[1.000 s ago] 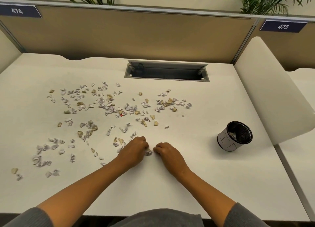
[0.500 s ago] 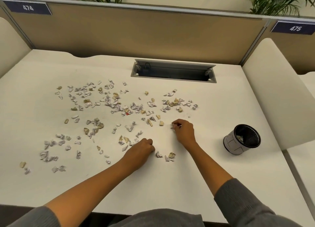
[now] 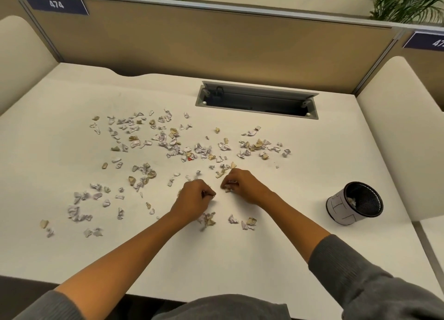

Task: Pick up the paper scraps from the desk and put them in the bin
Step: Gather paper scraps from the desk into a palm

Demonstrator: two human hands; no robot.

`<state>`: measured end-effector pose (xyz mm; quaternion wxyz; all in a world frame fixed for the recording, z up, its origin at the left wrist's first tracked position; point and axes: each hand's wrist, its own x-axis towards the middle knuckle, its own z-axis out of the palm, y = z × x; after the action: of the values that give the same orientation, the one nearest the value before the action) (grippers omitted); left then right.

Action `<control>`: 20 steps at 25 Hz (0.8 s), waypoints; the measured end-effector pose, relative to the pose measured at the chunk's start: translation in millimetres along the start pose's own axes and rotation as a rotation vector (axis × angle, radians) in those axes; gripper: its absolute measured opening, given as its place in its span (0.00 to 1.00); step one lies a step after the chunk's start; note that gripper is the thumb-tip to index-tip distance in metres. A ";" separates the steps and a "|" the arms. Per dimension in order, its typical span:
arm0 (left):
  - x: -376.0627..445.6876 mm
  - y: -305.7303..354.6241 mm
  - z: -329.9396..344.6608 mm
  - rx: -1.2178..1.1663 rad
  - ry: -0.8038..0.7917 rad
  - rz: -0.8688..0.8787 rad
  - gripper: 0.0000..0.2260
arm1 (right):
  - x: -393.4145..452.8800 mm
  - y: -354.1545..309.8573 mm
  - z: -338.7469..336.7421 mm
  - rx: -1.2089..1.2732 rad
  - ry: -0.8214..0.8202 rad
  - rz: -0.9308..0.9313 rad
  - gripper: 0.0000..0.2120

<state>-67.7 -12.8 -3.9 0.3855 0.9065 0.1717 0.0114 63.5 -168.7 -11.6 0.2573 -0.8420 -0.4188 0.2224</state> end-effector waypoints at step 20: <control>1.5 38.1 12.7 -0.163 -0.015 -0.060 0.04 | -92.9 3.9 6.6 0.201 0.071 0.195 0.04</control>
<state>-52.8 -45.7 13.8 0.4593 0.8667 0.1945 0.0071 10.7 -245.1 -4.3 0.3323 -0.8559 -0.3013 0.2572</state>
